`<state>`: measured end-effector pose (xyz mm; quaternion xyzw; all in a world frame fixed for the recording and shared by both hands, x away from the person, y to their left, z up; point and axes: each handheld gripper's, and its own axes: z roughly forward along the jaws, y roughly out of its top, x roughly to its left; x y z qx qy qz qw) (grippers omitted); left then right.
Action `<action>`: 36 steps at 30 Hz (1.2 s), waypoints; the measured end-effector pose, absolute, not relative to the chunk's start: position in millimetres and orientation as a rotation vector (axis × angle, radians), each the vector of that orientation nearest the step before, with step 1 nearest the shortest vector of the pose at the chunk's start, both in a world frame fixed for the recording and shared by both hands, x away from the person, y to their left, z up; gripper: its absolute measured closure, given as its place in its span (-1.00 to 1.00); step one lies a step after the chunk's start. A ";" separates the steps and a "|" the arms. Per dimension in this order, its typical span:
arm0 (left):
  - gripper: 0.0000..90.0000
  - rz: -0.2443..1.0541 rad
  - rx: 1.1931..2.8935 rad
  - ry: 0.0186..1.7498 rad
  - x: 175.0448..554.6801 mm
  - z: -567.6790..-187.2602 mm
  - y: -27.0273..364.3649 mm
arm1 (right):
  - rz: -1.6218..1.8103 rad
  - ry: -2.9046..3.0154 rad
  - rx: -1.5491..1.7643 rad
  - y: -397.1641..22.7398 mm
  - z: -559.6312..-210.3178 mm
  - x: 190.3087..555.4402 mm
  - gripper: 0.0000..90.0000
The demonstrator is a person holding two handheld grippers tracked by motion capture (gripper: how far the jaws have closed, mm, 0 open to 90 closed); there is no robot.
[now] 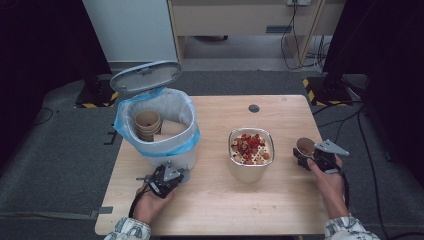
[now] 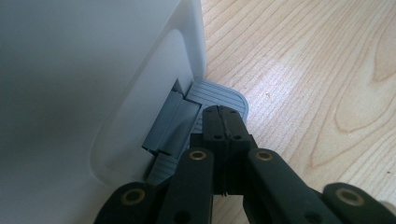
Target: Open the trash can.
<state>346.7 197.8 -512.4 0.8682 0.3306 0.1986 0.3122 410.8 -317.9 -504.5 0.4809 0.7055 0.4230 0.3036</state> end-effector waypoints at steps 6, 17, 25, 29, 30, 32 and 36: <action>0.99 0.524 2.291 0.871 346.7 -512.4 197.9 | 1.131 1.899 1.217 -312.9 -493.2 407.7 -0.34; 0.99 0.523 2.293 0.872 346.7 -512.3 198.0 | 1.106 1.904 1.166 -316.9 -468.0 409.1 -0.33; 0.99 0.519 2.292 0.872 346.8 -512.3 198.4 | 1.067 1.924 1.121 -315.8 -449.3 414.7 -0.32; 0.99 0.525 2.294 0.870 346.5 -512.2 197.9 | 1.057 1.925 1.105 -313.8 -441.2 418.5 -0.32; 0.99 0.524 2.294 0.869 346.6 -512.3 198.0 | 1.057 1.924 1.097 -312.7 -437.6 420.2 -0.32; 0.99 0.524 2.294 0.870 346.6 -512.3 198.0 | 1.058 1.925 1.093 -310.8 -432.0 424.2 -0.32; 0.99 0.523 2.295 0.871 346.6 -512.2 198.0 | 1.051 1.932 1.079 -308.0 -426.6 429.6 -0.32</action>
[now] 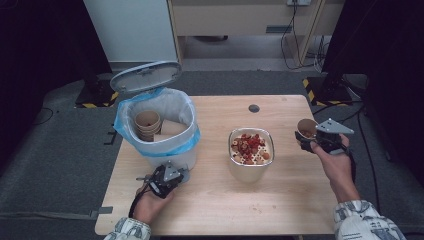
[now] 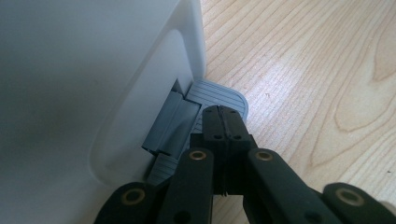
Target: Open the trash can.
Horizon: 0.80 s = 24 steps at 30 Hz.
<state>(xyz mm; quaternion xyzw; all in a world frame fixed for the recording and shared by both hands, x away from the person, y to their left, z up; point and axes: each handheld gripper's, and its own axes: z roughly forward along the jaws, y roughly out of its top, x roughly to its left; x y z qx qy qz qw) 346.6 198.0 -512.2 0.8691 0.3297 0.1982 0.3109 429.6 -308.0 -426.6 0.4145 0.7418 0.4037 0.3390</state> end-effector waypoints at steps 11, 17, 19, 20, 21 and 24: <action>0.99 0.522 2.293 0.872 346.7 -512.2 198.2 | 1.043 1.938 1.015 -295.4 -396.4 452.7 -0.32; 0.99 0.523 2.293 0.871 346.6 -512.3 198.2 | 1.034 1.938 0.986 -288.4 -384.3 461.5 -0.32; 0.99 0.521 2.292 0.873 346.7 -512.3 198.4 | 1.028 1.943 0.968 -286.1 -380.3 464.1 -0.32; 0.99 0.522 2.292 0.873 346.6 -512.3 198.2 | 1.025 1.943 0.960 -284.7 -377.8 465.9 -0.32; 0.99 0.521 2.292 0.873 346.6 -512.3 198.2 | 1.018 1.946 0.953 -284.1 -375.6 467.2 -0.32; 0.99 0.518 2.292 0.873 346.9 -512.2 198.6 | 1.020 1.941 0.943 -283.9 -370.5 470.5 -0.32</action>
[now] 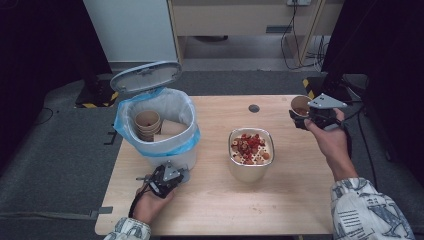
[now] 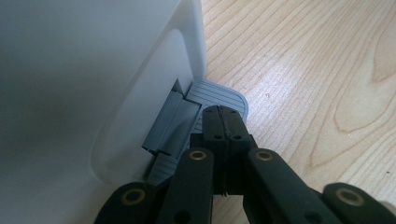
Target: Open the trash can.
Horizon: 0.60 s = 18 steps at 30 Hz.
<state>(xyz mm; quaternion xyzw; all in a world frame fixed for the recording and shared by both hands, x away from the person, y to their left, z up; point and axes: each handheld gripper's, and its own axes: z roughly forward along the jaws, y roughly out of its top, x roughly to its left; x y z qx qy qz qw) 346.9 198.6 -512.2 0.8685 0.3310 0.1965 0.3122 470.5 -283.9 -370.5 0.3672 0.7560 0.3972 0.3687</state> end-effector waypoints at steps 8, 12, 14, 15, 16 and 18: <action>0.99 0.519 2.291 0.873 346.8 -512.3 198.5 | 1.010 1.934 0.931 -284.3 -361.7 475.1 -0.32; 0.99 0.519 2.291 0.873 346.8 -512.3 198.5 | 1.003 1.935 0.914 -283.5 -356.8 476.2 -0.32; 0.99 0.519 2.291 0.874 346.8 -512.3 198.5 | 0.997 1.936 0.905 -282.8 -353.5 476.4 -0.32; 0.99 0.520 2.291 0.873 346.8 -512.3 198.4 | 0.994 1.934 0.890 -281.6 -350.4 477.2 -0.32; 0.99 0.520 2.291 0.873 346.8 -512.3 198.4 | 0.994 1.934 0.890 -281.6 -350.4 477.2 -0.32; 0.99 0.519 2.291 0.874 346.8 -512.2 198.5 | 0.988 1.935 0.875 -279.5 -347.5 477.7 -0.32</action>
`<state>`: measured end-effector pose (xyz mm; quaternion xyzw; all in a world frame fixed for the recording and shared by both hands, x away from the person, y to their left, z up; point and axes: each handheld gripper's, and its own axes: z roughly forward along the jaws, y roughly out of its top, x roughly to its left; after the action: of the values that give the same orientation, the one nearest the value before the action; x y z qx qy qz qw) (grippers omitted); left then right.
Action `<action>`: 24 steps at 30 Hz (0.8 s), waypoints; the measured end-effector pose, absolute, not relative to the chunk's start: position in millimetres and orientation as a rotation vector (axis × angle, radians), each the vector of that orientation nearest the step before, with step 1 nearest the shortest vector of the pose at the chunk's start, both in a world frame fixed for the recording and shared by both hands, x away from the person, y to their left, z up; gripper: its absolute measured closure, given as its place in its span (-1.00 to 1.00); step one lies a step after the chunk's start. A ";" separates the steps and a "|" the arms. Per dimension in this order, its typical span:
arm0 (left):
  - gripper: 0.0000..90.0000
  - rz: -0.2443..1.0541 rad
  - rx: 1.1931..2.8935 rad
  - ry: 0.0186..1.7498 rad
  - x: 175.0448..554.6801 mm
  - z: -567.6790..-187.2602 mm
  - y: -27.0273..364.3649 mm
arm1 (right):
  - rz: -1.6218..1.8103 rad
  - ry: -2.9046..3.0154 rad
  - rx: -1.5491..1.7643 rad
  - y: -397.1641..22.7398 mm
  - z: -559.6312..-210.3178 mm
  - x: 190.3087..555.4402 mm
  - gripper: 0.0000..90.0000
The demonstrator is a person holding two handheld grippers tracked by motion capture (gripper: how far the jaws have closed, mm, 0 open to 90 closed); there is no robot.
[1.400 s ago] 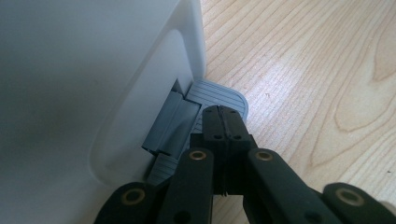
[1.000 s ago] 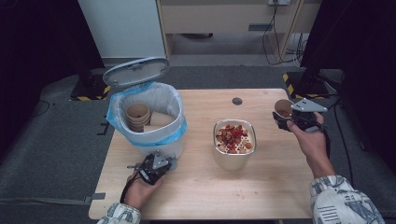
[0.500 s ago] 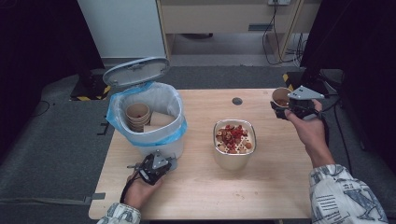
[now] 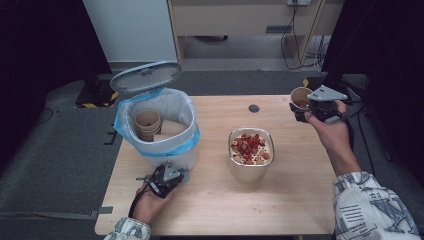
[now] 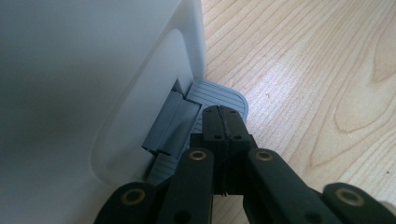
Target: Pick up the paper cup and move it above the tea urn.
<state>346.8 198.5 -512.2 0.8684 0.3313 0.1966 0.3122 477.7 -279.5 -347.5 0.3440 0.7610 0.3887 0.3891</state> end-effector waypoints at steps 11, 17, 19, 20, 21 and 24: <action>0.99 0.518 2.291 0.874 346.9 -512.2 198.6 | 0.958 1.943 0.752 -260.7 -334.4 479.1 -0.32; 0.99 0.517 2.291 0.874 347.0 -512.2 198.6 | 0.946 1.935 0.730 -261.4 -326.1 480.1 -0.32; 0.99 0.515 2.291 0.875 347.1 -512.1 198.7 | 0.948 1.934 0.726 -260.2 -324.1 480.1 -0.32; 0.99 0.517 2.291 0.874 347.0 -512.2 198.6 | 0.949 1.938 0.717 -258.2 -323.0 480.4 -0.32; 0.99 0.517 2.291 0.875 347.0 -512.2 198.6 | 0.950 1.938 0.713 -256.8 -322.6 480.9 -0.32; 0.99 0.517 2.286 0.877 346.8 -512.5 198.2 | 0.951 1.943 0.701 -253.4 -321.8 482.0 -0.32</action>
<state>346.8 198.2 -512.5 0.8673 0.3328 0.1960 0.3142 482.0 -253.4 -321.8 0.2797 0.7754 0.3794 0.4203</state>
